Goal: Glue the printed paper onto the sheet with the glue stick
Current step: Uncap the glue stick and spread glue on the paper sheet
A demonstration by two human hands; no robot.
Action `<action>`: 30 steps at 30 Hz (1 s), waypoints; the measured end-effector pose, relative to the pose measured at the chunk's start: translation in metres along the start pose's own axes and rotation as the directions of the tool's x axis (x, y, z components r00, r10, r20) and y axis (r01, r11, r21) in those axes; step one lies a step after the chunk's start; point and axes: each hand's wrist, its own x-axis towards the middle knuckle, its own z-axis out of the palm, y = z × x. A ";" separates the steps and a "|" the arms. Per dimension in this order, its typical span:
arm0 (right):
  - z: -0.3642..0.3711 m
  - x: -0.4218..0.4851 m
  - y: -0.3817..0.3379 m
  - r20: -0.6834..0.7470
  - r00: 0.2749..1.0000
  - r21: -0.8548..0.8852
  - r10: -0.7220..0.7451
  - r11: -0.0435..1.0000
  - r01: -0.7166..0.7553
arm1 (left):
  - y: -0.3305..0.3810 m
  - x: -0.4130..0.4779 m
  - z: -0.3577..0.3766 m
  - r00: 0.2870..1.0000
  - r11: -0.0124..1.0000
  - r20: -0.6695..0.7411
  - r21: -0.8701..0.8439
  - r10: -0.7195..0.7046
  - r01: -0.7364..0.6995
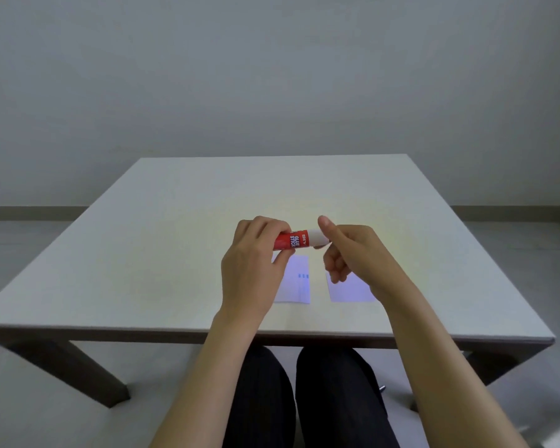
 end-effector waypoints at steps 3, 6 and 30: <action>-0.003 0.000 0.005 -0.007 0.997 0.006 -0.083 0.997 0.083 | 0.000 0.002 0.007 0.999 1.000 0.052 -0.014 -0.003 0.004; -0.010 0.001 0.011 0.018 0.996 0.003 -0.083 0.997 0.083 | -0.004 0.002 0.012 0.996 0.999 0.082 -0.037 -0.025 0.028; -0.065 0.067 0.083 -0.437 0.895 -0.476 -0.084 0.867 -0.151 | -0.022 -0.011 0.004 0.888 0.760 0.282 -0.460 -0.364 0.458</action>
